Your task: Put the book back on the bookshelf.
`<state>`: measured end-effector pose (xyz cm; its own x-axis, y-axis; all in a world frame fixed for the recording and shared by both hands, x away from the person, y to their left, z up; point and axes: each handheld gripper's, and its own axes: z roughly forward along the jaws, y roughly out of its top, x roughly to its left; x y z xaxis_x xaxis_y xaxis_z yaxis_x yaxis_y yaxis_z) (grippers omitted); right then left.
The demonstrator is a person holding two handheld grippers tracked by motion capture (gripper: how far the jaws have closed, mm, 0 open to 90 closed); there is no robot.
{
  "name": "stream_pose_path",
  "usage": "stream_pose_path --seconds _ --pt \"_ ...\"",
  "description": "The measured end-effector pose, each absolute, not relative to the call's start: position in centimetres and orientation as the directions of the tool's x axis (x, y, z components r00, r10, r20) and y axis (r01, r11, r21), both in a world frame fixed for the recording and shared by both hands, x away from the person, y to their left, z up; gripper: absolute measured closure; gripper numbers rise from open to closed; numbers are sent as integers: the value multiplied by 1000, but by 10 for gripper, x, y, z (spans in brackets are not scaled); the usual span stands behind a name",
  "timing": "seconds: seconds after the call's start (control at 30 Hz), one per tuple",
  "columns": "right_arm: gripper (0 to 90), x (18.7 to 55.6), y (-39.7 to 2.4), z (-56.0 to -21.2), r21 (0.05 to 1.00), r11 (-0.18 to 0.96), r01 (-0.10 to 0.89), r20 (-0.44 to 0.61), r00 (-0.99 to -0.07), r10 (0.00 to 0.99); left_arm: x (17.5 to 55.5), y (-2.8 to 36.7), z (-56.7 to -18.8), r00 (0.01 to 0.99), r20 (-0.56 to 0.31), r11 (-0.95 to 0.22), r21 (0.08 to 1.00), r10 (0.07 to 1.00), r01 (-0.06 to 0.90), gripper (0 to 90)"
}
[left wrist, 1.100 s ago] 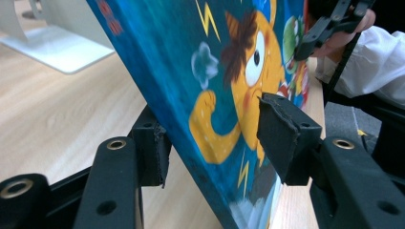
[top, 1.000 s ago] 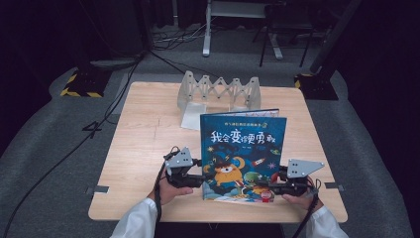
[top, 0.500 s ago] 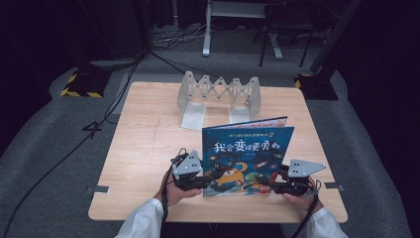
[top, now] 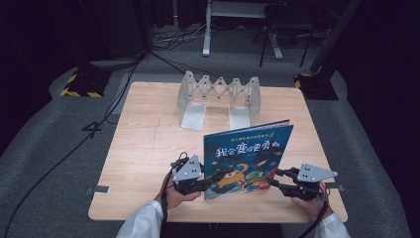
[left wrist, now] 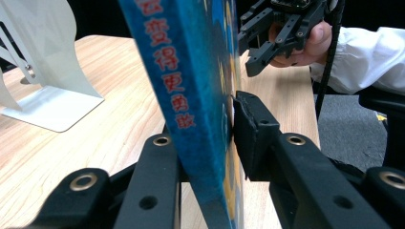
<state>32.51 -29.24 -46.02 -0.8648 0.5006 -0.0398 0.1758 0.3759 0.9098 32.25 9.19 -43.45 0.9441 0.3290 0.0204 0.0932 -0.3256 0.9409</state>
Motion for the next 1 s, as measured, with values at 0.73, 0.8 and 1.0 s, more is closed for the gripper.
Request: stream_pose_path --seconds 0.73,0.8,1.0 --pt "354 369 -285 -447 928 270 257 104 -875 473 327 86 -432 952 59 -344 938 299 50 760" --pt "367 376 -283 -445 929 252 273 135 -881 454 328 85 -431 951 70 -349 936 301 41 765" --pt "463 378 -273 -444 922 299 245 88 -886 455 335 90 -431 944 46 -311 949 328 62 781"
